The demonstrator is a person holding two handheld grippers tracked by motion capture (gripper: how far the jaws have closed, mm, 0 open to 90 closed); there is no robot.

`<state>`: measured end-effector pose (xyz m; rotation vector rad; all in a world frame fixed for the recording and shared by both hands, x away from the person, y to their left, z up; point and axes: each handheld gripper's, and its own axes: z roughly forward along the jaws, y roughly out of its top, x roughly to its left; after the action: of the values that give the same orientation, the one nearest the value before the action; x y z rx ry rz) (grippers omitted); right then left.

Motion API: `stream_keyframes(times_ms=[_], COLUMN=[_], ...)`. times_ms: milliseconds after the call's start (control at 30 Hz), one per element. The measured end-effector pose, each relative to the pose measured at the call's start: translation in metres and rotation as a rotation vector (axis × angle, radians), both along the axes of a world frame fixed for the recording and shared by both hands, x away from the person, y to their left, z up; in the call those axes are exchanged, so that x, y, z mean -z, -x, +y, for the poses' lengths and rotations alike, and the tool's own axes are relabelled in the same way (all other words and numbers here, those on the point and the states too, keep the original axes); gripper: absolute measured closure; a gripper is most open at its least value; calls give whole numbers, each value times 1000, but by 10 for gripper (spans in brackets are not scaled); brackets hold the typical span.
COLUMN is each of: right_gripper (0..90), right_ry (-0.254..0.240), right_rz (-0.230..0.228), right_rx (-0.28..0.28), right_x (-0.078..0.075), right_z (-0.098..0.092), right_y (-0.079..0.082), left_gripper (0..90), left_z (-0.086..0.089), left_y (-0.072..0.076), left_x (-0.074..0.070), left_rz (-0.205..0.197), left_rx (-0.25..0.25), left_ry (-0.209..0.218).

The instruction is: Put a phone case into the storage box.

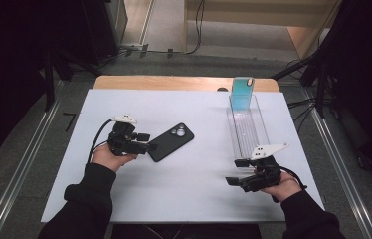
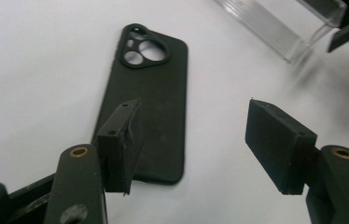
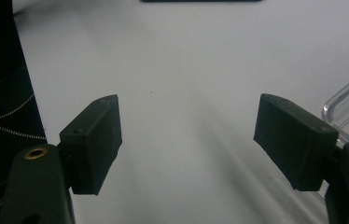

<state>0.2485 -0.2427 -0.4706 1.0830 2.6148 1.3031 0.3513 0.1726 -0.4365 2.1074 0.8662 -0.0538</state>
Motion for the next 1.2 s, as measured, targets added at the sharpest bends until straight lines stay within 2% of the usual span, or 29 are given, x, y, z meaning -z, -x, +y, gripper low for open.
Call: stream_keyframes(times_ms=[67,200,367,467,867,933,1100,1200], right_gripper=[213,213,213,213,213,213,213,213], right_ry=[0,5,6,7,13,13,11,11], right_rz=[-5,0,-1,-1,1,2,0,1], right_rx=[-3,-1,10,12,20,26,27,28], right_x=[0,0,0,0,0,0,0,0], right_z=[-1,-1,-2,-3,-5,-5,-6,-6], right_y=[0,0,1,1,1,1,1,1], left_gripper=[360,359,359,359,334,302,301,300], left_z=[1,3,11,16,27,29,35,35], left_y=[6,19,33,42,66,69,73,73], left_x=[-1,-3,-1,1,10,12,18,16], left_rz=[12,-6,-27,-15,4,17,36,19], left_rx=[17,45,53,53,92,93,103,96], left_ry=[21,20,53,76,75,69,55,52])
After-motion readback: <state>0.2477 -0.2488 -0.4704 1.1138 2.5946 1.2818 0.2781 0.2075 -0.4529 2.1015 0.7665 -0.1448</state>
